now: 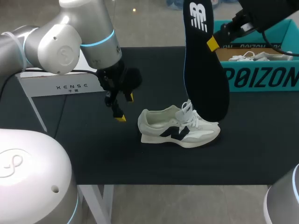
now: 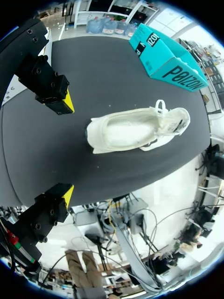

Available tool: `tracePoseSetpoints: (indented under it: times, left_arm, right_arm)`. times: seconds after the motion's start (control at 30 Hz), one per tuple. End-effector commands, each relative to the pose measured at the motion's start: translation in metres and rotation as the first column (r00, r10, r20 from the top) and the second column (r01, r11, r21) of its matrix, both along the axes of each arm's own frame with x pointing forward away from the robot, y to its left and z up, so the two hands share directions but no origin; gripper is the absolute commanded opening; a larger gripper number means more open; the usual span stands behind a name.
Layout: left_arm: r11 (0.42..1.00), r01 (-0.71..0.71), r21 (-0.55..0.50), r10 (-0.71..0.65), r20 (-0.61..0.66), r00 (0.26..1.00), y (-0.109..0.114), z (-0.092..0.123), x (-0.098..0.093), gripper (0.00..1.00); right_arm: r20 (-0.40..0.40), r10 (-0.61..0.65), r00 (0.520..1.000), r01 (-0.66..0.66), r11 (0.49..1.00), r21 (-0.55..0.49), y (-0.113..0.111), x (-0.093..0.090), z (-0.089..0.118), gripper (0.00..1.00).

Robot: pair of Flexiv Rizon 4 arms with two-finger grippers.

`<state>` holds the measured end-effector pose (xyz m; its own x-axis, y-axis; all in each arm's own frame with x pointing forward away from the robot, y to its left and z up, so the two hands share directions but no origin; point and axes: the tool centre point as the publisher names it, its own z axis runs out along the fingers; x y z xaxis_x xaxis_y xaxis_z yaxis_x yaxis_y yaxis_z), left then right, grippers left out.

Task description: Take the shoe out of the shoebox, open the shoe tongue, remove and reinsert the insole, then place the shoe into the shoebox

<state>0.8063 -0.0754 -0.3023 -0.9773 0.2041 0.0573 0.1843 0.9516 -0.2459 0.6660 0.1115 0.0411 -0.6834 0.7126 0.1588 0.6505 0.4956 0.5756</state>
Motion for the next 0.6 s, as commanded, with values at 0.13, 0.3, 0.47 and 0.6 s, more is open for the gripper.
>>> tracePoseSetpoints:
  times: [0.13,0.3,0.47,0.6]
  left_arm:
    - [0.999,0.032,-0.006,-0.031,0.031,0.999,-0.021,0.012,0.005,1.0]
    - [0.999,0.046,-0.003,-0.046,0.043,0.998,-0.044,0.018,0.012,1.0]
    - [0.999,0.05,0.002,-0.05,0.066,0.997,-0.066,0.009,0.021,1.0]
    - [0.999,0.044,-0.015,-0.043,0.084,0.996,-0.081,-0.004,0.032,1.0]
  right_arm:
    - [-0.003,0.001,1.0,-0.001,1.0,-0.002,0.001,0.001,0.001,0.0]
    - [-0.003,0.001,1.0,-0.001,1.0,-0.002,0.001,0.001,0.001,0.0]
    - [-0.003,0.001,1.0,-0.001,1.0,-0.002,0.001,0.001,0.001,0.0]
    - [-0.003,0.001,1.0,-0.001,1.0,-0.002,0.001,0.001,0.001,0.0]
